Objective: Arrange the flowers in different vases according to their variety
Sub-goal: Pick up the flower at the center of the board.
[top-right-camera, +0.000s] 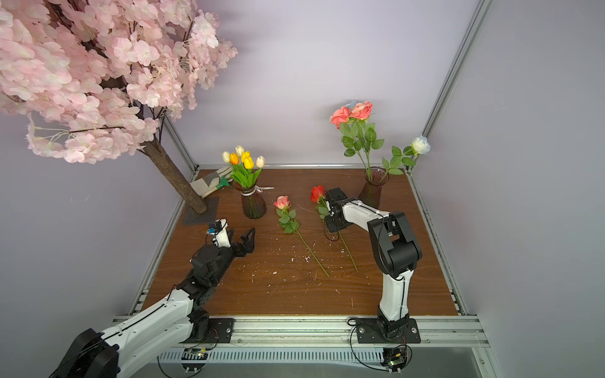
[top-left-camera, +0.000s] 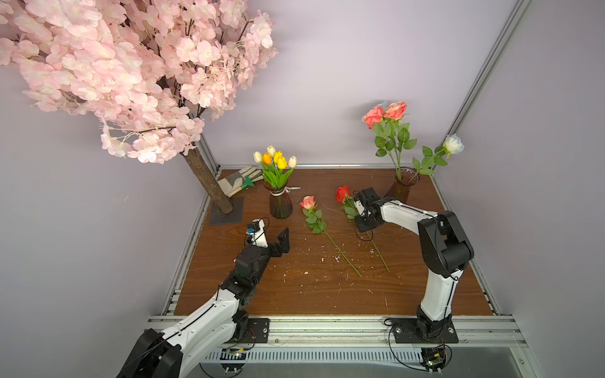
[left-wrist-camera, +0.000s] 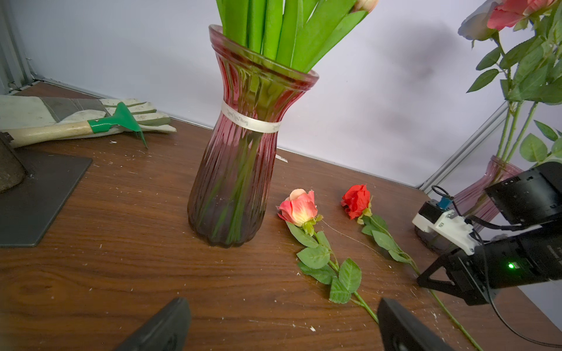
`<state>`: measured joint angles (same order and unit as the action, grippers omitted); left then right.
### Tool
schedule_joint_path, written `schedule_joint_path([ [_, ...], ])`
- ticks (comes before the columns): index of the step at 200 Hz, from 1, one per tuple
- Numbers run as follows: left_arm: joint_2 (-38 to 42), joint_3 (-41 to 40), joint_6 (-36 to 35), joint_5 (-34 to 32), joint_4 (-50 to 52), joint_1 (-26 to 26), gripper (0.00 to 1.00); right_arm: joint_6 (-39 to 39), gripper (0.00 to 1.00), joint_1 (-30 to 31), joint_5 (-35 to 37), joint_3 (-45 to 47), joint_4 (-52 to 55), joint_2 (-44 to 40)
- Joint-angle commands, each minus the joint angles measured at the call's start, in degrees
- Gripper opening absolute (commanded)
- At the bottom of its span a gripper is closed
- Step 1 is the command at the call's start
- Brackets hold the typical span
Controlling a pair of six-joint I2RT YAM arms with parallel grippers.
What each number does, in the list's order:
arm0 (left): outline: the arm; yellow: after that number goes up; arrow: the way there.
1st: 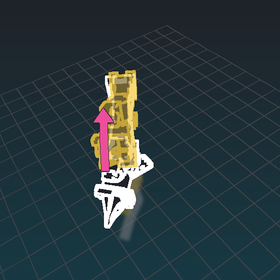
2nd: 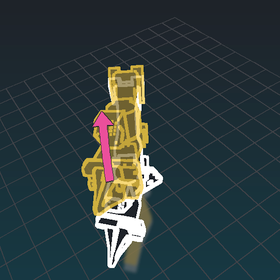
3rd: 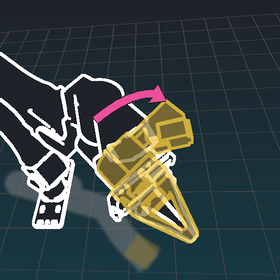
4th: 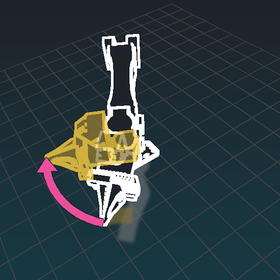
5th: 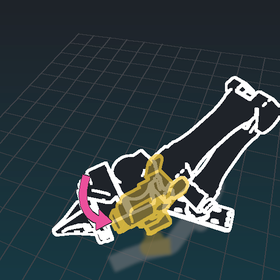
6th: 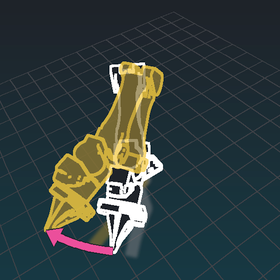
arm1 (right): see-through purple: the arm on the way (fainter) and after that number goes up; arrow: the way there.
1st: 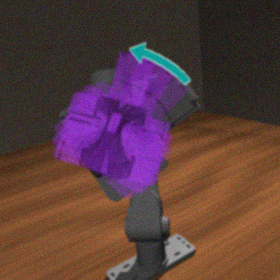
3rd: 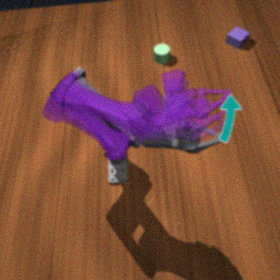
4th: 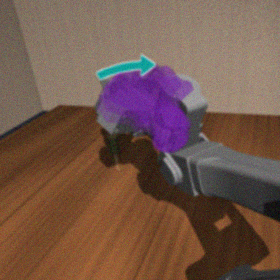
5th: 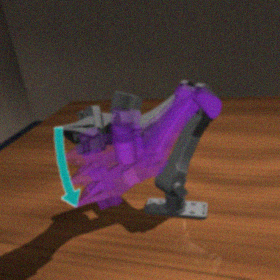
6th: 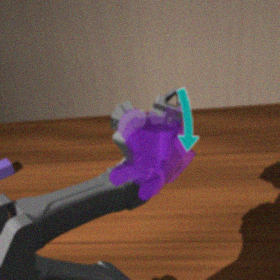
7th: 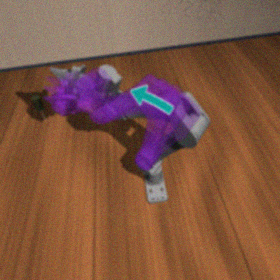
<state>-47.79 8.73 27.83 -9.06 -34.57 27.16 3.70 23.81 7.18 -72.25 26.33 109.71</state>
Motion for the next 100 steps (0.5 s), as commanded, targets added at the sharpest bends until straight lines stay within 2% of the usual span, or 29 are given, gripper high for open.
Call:
schedule_joint_path([
  [1, 0.46, 1.56, -0.50, 0.44, -0.99, 0.52, 1.00, 0.07, 0.00, -0.26, -1.20, -0.30, -1.19, -4.34],
  [60, 1.34, 1.16, -0.85, 1.23, -1.12, 0.49, 0.99, -0.45, 0.00, -0.25, -4.88, 7.28, -12.36, -20.37],
  [100, 2.15, 0.73, -1.12, 1.85, -1.64, 0.52, 1.00, 0.24, 0.00, -0.26, -0.94, 14.12, -25.96, -34.57],
])
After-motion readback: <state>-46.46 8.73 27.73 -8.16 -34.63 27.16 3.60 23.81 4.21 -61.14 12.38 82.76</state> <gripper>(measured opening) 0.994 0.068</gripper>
